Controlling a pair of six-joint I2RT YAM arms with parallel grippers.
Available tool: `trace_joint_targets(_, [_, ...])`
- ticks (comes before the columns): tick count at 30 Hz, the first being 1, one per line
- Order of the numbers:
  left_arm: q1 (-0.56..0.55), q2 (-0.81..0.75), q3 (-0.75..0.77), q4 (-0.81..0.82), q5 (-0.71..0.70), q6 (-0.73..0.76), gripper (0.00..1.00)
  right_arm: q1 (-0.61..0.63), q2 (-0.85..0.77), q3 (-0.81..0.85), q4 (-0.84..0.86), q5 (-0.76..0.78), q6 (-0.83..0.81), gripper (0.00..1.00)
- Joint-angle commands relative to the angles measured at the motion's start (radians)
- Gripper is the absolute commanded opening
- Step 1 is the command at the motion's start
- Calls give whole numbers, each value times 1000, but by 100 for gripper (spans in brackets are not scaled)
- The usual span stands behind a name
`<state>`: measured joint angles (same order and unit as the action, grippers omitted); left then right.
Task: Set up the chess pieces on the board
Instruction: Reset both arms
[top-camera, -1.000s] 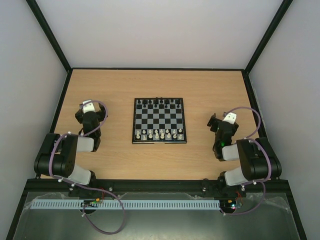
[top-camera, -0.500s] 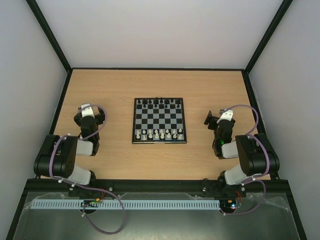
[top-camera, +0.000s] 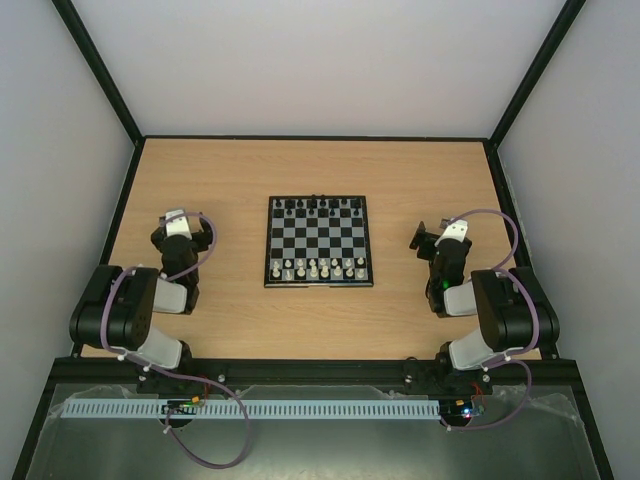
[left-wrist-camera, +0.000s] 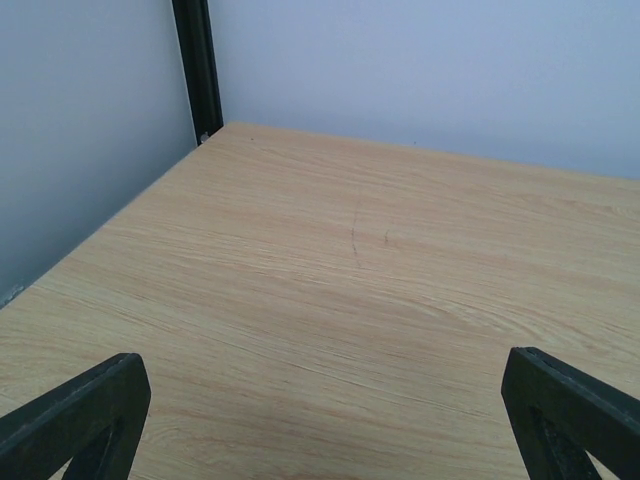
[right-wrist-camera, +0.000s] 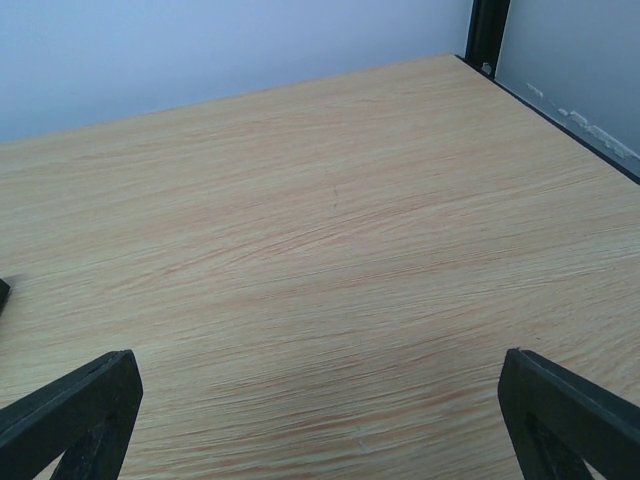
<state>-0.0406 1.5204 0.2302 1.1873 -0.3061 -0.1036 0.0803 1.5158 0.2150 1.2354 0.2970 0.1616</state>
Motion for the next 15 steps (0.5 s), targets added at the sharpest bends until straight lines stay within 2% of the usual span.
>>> trace_joint_targets(1, [7, 5, 15, 51, 19, 2, 100, -4, 1, 6, 20, 24, 8, 99])
trace_joint_targets(15, [6, 1, 12, 55, 19, 2, 100, -4, 2, 10, 13, 20, 7, 99])
